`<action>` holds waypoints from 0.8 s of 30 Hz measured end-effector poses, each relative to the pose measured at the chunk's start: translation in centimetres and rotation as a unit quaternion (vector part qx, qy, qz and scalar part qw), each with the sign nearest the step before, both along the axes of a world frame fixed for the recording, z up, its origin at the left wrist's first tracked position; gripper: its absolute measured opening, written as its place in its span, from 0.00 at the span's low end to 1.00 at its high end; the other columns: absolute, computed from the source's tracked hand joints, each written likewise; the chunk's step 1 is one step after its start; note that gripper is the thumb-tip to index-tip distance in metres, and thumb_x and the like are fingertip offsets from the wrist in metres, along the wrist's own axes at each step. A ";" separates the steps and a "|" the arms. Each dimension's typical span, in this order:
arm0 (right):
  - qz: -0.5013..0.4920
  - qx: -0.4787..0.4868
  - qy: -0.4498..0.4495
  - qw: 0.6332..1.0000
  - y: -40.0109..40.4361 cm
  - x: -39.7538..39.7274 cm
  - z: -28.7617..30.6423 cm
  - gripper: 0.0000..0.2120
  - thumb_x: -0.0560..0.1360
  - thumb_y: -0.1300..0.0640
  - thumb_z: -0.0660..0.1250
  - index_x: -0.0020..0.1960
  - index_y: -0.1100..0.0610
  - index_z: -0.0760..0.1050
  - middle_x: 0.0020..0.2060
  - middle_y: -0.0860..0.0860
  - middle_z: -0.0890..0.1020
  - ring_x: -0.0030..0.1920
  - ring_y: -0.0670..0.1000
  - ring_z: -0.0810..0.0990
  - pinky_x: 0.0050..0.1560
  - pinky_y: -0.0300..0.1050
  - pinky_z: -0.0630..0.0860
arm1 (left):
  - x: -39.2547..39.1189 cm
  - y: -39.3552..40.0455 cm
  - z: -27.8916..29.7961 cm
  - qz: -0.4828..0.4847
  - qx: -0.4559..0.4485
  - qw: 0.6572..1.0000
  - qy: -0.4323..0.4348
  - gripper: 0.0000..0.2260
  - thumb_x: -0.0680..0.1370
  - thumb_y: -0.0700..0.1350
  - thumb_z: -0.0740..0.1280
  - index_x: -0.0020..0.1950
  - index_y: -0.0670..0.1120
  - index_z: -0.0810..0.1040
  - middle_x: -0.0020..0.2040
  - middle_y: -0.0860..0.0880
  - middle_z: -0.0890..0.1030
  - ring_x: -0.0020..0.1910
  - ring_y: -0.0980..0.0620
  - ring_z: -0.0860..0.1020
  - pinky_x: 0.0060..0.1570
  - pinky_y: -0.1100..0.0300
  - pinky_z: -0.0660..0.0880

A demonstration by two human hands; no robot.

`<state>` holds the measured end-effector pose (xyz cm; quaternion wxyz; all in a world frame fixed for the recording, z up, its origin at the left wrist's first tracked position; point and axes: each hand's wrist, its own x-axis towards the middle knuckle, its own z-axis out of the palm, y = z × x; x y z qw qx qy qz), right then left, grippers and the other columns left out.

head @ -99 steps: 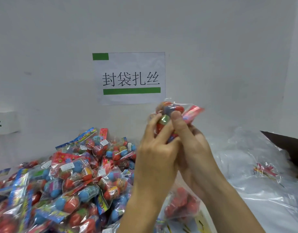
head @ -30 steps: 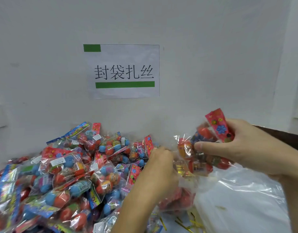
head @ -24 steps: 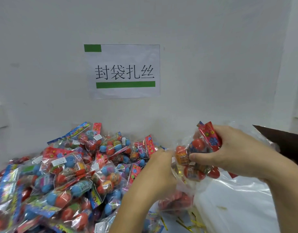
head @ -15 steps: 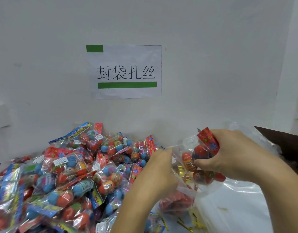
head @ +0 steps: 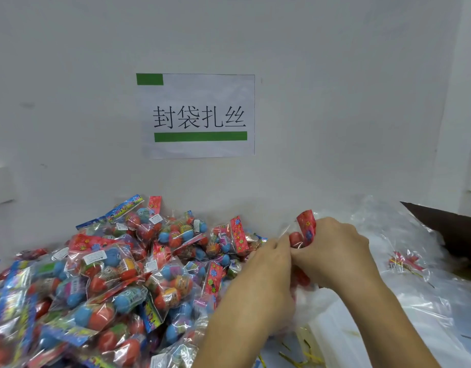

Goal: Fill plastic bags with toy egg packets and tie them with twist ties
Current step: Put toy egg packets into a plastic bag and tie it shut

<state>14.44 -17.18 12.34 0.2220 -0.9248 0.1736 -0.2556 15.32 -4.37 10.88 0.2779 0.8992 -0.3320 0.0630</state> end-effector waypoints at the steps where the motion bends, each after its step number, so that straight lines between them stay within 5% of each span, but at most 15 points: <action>1: 0.007 0.023 0.003 1.000 0.0 0.2 -0.1 0.17 0.69 0.44 0.68 0.32 0.55 0.68 0.31 0.52 0.79 0.36 0.56 0.80 0.28 0.42 0.66 | 0.1 0.1 0.0 0.004 0.000 1.000 -0.005 0.32 0.77 0.37 0.65 0.77 0.51 0.58 0.71 0.53 0.66 0.71 0.51 0.64 0.65 0.59 0.67; 6: 0.071 0.178 0.011 0.981 -0.3 0.7 -0.1 0.20 0.66 0.43 0.74 0.34 0.60 0.77 0.32 0.56 0.84 0.38 0.57 0.84 0.41 0.53 0.82 | 0.3 0.8 0.3 0.009 -0.004 1.000 -0.008 0.34 0.77 0.37 0.66 0.79 0.53 0.54 0.72 0.55 0.64 0.70 0.52 0.65 0.64 0.56 0.71; 13: 0.076 0.227 0.008 0.971 -0.2 0.9 -0.6 0.23 0.65 0.41 0.75 0.36 0.62 0.78 0.34 0.57 0.84 0.38 0.58 0.84 0.41 0.54 0.82 | 0.6 1.2 0.3 0.023 0.028 0.999 -0.014 0.37 0.77 0.35 0.66 0.80 0.53 0.52 0.74 0.56 0.60 0.74 0.52 0.62 0.69 0.56 0.68; 20: 0.084 0.239 -0.001 0.967 -0.8 0.8 -0.1 0.23 0.65 0.39 0.76 0.35 0.60 0.78 0.32 0.55 0.85 0.33 0.53 0.81 0.38 0.50 0.80 | 0.3 1.8 0.4 0.083 0.088 0.992 -0.039 0.32 0.77 0.38 0.66 0.76 0.57 0.57 0.61 0.50 0.69 0.62 0.46 0.69 0.56 0.50 0.75; 24: 0.125 0.315 -0.014 0.941 -0.5 1.0 -0.3 0.23 0.66 0.42 0.76 0.41 0.62 0.80 0.37 0.59 0.86 0.40 0.57 0.86 0.48 0.56 0.83 | 0.0 1.5 0.7 0.080 0.078 0.993 -0.039 0.33 0.76 0.36 0.66 0.77 0.54 0.56 0.64 0.50 0.67 0.62 0.46 0.69 0.59 0.48 0.75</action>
